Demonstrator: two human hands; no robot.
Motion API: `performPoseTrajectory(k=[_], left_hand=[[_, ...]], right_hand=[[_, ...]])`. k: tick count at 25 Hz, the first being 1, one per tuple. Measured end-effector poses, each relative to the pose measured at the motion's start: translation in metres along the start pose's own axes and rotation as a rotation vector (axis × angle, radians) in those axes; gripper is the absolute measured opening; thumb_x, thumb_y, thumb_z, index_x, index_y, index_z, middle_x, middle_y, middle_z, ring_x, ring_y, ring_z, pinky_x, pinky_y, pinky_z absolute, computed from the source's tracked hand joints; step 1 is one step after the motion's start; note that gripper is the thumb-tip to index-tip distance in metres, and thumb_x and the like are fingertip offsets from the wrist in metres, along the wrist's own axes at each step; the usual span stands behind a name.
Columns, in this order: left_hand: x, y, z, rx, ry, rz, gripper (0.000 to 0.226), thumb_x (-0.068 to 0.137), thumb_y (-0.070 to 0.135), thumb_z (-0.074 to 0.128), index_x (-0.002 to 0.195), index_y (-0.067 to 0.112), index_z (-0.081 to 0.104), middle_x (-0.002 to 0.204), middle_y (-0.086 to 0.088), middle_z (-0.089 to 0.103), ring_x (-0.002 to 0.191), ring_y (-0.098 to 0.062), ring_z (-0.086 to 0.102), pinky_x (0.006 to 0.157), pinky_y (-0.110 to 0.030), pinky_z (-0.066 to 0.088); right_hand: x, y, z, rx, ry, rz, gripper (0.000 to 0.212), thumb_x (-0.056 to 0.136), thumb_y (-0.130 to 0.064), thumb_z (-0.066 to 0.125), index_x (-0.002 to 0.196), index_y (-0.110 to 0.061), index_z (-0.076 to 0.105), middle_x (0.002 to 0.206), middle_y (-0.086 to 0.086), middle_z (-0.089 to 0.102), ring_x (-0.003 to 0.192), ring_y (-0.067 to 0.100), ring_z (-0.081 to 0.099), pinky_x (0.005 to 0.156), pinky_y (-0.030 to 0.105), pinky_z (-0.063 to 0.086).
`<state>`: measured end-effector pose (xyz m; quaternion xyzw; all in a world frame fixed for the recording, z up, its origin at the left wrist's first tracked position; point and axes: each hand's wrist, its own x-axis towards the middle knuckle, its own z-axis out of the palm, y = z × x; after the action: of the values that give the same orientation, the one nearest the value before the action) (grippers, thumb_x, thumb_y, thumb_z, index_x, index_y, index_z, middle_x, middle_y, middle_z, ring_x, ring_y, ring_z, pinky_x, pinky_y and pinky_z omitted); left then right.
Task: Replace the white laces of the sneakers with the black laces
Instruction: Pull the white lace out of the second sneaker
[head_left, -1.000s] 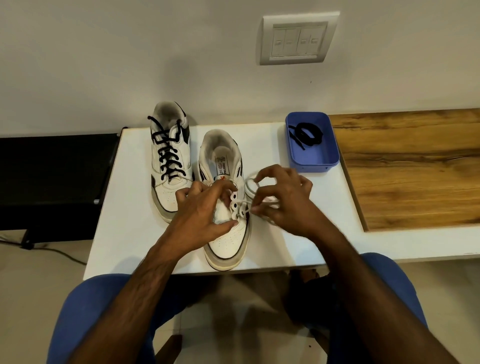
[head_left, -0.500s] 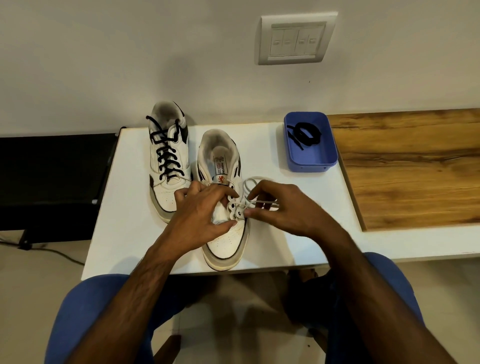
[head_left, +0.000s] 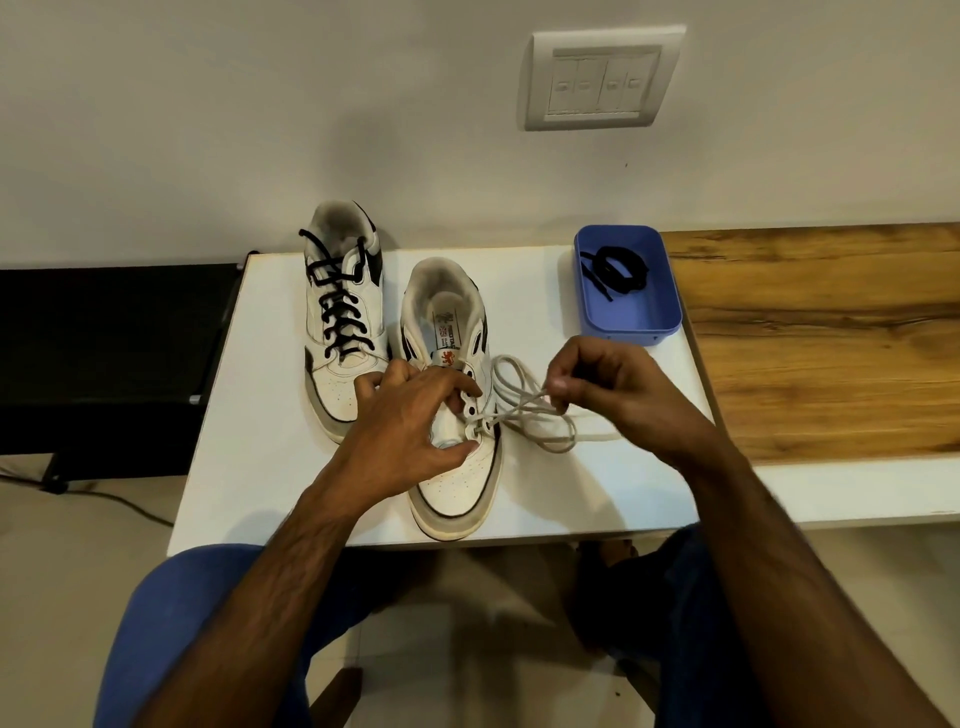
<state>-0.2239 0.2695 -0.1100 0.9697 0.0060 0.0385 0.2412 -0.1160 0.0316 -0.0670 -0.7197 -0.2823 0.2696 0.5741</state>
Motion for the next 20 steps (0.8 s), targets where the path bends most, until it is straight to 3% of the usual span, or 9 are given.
performPoseTrajectory(k=[2, 4, 6, 10, 16, 18, 20], left_hand=[[0.000, 0.000, 0.000, 0.006, 0.003, -0.001, 0.053, 0.074, 0.051, 0.079, 0.120, 0.044, 0.053, 0.102, 0.027, 0.059, 0.107, 0.000, 0.036, 0.087, -0.032, 0.018], [-0.001, -0.001, 0.001, 0.009, 0.003, -0.002, 0.051, 0.075, 0.050, 0.079, 0.119, 0.043, 0.054, 0.103, 0.027, 0.059, 0.107, -0.001, 0.036, 0.087, -0.033, 0.018], [0.000, 0.000, 0.001, 0.014, -0.003, 0.001, 0.049, 0.076, 0.051, 0.079, 0.117, 0.042, 0.054, 0.104, 0.026, 0.059, 0.107, -0.002, 0.036, 0.087, -0.033, 0.018], [0.000, 0.001, 0.001, 0.028, -0.003, 0.002, 0.044, 0.078, 0.056, 0.072, 0.115, 0.043, 0.054, 0.105, 0.025, 0.057, 0.107, -0.003, 0.036, 0.086, -0.034, 0.019], [0.000, 0.001, 0.000, 0.023, -0.008, -0.001, 0.046, 0.076, 0.051, 0.078, 0.114, 0.043, 0.054, 0.102, 0.026, 0.057, 0.105, -0.003, 0.037, 0.086, -0.033, 0.018], [0.000, 0.001, 0.000, 0.026, -0.002, 0.007, 0.046, 0.075, 0.051, 0.078, 0.114, 0.043, 0.053, 0.101, 0.025, 0.058, 0.105, -0.002, 0.036, 0.086, -0.032, 0.017], [0.000, 0.000, 0.000, 0.026, 0.002, 0.013, 0.047, 0.075, 0.050, 0.079, 0.114, 0.043, 0.053, 0.101, 0.025, 0.058, 0.105, -0.003, 0.037, 0.086, -0.032, 0.018]], right_hand=[[0.001, 0.000, -0.002, 0.073, -0.013, 0.005, 0.011, 0.096, -0.007, 0.060, 0.094, 0.003, 0.062, 0.083, 0.011, 0.065, 0.078, 0.023, 0.064, 0.077, 0.032, 0.052], [0.005, 0.006, 0.002, -0.100, -0.059, 0.069, 0.004, 0.097, -0.007, 0.062, 0.096, -0.005, 0.064, 0.088, 0.006, 0.071, 0.083, 0.019, 0.068, 0.081, 0.033, 0.056], [0.008, 0.015, 0.010, -0.343, -0.117, 0.134, 0.010, 0.095, -0.012, 0.063, 0.100, -0.018, 0.068, 0.094, -0.004, 0.073, 0.089, 0.012, 0.069, 0.088, 0.040, 0.057], [0.013, 0.013, 0.042, -0.452, -0.116, 0.131, 0.025, 0.090, -0.044, 0.070, 0.107, -0.026, 0.068, 0.092, -0.013, 0.070, 0.086, 0.005, 0.067, 0.079, 0.028, 0.057], [0.025, 0.011, 0.045, -0.689, -0.059, 0.097, 0.006, 0.089, -0.019, 0.075, 0.094, -0.016, 0.074, 0.091, -0.002, 0.073, 0.083, 0.014, 0.066, 0.075, 0.031, 0.052], [0.018, 0.005, 0.025, -0.579, -0.110, 0.086, 0.003, 0.092, -0.016, 0.072, 0.094, -0.013, 0.072, 0.089, -0.004, 0.073, 0.082, 0.011, 0.067, 0.076, 0.026, 0.054], [0.006, -0.003, 0.003, -0.201, -0.126, 0.043, 0.005, 0.094, -0.010, 0.067, 0.095, -0.005, 0.068, 0.087, 0.000, 0.069, 0.081, 0.013, 0.065, 0.077, 0.024, 0.053]])
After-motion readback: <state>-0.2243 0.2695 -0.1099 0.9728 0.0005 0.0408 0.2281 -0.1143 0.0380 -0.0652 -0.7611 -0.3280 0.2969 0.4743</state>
